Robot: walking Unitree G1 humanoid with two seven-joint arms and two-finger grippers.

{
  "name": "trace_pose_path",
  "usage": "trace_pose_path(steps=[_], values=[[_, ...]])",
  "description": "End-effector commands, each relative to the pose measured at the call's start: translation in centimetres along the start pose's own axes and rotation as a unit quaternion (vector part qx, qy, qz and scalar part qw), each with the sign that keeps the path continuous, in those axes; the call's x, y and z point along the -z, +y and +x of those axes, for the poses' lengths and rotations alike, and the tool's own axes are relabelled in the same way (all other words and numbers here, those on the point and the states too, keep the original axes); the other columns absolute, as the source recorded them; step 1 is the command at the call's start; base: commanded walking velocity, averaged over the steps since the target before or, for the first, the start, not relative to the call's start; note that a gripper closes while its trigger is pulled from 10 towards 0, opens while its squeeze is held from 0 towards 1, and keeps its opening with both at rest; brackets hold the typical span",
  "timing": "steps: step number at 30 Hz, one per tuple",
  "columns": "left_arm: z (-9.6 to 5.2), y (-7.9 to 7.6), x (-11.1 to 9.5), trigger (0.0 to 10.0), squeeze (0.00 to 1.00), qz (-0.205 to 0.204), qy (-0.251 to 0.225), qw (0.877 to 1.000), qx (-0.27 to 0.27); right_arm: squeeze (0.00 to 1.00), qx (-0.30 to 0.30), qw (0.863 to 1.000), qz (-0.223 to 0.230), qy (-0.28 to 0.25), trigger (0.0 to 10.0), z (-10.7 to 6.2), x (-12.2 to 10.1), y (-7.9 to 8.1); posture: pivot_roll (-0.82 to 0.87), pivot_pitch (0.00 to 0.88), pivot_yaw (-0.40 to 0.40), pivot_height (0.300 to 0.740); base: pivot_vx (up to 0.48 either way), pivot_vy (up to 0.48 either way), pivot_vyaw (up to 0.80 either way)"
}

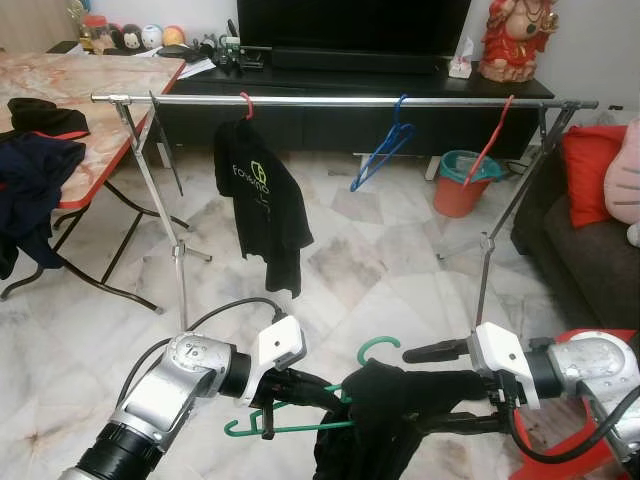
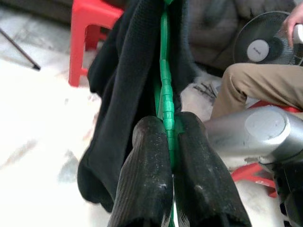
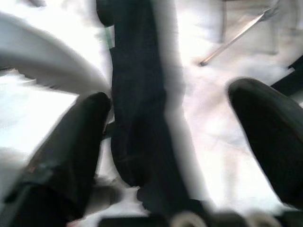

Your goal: Hang hanger

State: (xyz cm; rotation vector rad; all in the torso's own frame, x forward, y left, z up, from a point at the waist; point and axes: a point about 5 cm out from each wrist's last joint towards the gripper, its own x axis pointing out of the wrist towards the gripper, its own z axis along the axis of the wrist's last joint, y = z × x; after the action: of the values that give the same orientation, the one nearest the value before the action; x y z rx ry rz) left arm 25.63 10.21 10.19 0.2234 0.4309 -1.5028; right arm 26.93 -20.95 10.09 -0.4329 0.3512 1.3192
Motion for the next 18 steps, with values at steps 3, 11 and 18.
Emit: trace_pose_path(steps=[3,11,18], values=[[0.98,-0.45,-2.18,10.0,0.0,0.038,-0.022,0.999,0.028,0.0,0.043,0.999,-0.03,0.007,10.0,1.31,-0.14,-0.81,-0.13,0.0,-0.095,0.74,0.0,0.0,0.0],[1.15,-0.42,-2.24,10.0,0.0,0.038,-0.023,0.999,0.028,0.0,0.027,0.999,-0.029,0.0,10.0,1.36,-0.21,-0.54,-0.13,0.0,-0.097,0.74,0.0,0.0,0.0],[1.04,-0.4,-2.18,10.0,0.0,0.038,-0.02,0.999,0.025,0.0,-0.017,0.999,-0.024,0.019,10.0,1.16,0.59,-0.01,-0.13,0.0,-0.097,0.74,0.0,0.0,0.0]])
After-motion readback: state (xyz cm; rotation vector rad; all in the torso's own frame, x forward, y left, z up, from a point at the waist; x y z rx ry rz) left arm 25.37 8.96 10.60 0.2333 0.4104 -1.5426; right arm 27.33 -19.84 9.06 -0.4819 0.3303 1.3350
